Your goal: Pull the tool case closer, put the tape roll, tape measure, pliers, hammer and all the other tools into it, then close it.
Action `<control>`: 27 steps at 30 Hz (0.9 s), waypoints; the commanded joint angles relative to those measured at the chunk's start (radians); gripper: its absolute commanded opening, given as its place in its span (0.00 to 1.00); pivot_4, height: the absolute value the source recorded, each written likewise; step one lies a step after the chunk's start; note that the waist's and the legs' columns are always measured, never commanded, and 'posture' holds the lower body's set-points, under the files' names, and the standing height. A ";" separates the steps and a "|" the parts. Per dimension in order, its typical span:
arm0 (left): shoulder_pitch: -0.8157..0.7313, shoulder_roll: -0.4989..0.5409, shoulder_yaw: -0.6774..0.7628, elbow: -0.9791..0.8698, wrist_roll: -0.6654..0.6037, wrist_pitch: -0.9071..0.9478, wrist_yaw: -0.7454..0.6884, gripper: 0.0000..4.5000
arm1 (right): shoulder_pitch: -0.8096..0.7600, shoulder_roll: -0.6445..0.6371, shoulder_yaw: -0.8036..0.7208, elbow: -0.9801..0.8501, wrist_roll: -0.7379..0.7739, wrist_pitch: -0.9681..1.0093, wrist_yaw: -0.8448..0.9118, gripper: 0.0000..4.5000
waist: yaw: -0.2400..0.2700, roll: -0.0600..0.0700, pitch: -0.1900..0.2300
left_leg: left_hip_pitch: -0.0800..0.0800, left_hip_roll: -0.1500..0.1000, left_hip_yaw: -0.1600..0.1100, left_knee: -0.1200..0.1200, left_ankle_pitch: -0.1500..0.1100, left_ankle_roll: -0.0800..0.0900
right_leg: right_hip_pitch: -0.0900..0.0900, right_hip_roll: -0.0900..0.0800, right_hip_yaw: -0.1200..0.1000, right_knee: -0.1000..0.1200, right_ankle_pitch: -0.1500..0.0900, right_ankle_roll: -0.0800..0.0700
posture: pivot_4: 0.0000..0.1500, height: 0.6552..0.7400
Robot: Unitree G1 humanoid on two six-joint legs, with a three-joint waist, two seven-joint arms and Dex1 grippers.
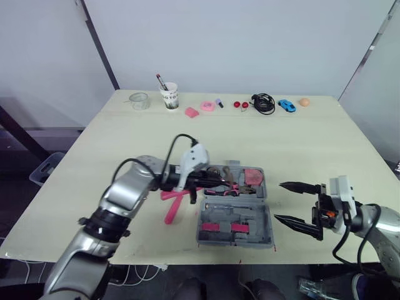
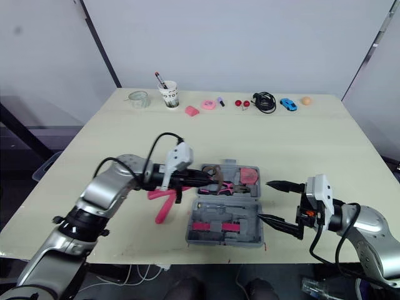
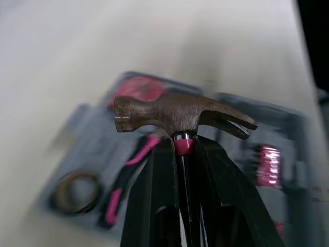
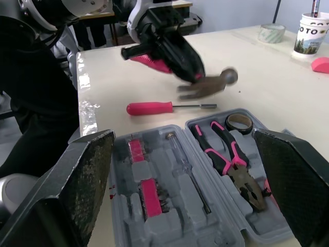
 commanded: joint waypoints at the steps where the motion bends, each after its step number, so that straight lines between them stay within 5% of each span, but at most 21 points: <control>1: -0.051 -0.061 -0.056 0.006 0.019 -0.027 -0.022 0.01 | 0.022 -0.011 -0.044 -0.011 0.001 -0.026 0.001 1.00 | -0.003 0.000 0.000 | 0.000 0.000 0.001 0.000 0.000 0.000 | 0.000 0.000 0.001 0.000 0.000 0.000 | 1.00 1.00; 27: -0.129 -0.282 -0.345 0.269 0.292 -0.078 -0.068 0.01 | 0.141 -0.049 -0.123 0.002 -0.038 -0.089 0.012 1.00 | -0.004 0.001 0.000 | 0.001 0.001 0.000 0.001 0.000 0.000 | 0.000 0.003 0.003 0.001 0.000 0.000 | 1.00 1.00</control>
